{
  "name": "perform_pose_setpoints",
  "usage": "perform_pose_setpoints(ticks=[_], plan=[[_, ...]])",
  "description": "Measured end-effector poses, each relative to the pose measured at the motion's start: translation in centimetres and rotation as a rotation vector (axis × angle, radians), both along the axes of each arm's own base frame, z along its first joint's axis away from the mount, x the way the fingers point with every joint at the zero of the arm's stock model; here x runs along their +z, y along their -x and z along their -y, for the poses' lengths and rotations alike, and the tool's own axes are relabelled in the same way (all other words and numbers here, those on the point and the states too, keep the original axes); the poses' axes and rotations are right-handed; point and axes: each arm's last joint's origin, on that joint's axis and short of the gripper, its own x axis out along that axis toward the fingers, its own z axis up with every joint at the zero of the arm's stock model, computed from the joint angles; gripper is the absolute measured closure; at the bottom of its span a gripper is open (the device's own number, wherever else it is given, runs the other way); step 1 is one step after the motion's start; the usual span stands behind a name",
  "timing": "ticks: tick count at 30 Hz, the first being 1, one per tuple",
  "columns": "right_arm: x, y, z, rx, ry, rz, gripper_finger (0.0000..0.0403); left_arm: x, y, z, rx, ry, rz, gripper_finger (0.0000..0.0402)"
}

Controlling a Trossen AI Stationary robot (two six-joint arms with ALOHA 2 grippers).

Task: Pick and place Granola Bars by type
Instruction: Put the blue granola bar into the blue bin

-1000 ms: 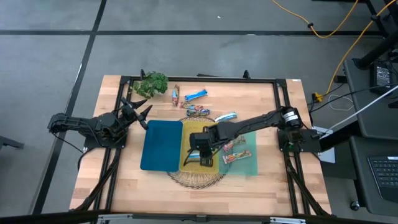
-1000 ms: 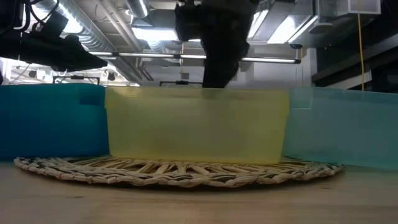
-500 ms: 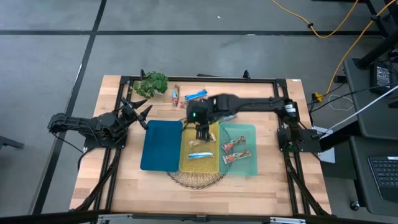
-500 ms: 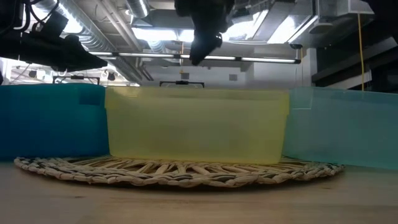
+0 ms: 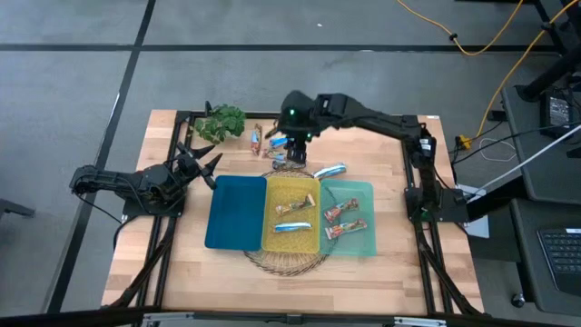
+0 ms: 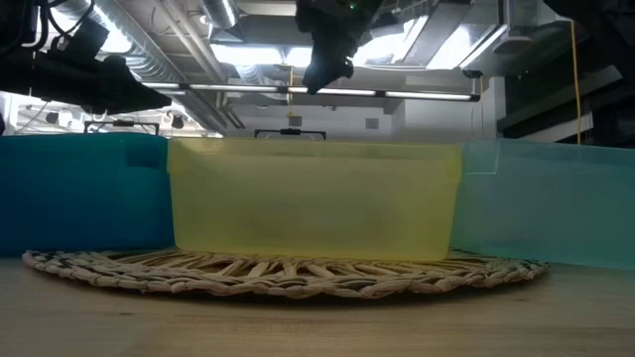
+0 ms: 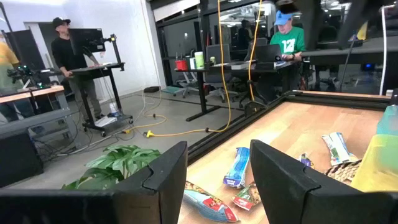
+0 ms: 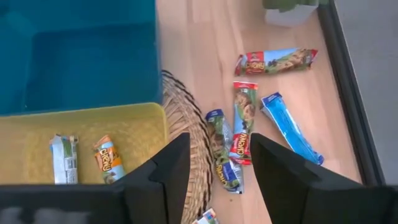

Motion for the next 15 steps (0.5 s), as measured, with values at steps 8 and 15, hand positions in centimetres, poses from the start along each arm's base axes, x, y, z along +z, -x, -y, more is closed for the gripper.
perform_pose_setpoints(ticks=[8,15], plan=[[0.1,1.2,3.8,0.038,-0.01,0.024,0.0195,0.0,0.0,0.0,0.0,0.0,0.0,0.0233],[-0.9,1.7,6.8,0.073,0.079,0.047,0.0129,0.0,0.0,0.0,0.0,0.0,0.0,0.0233]])
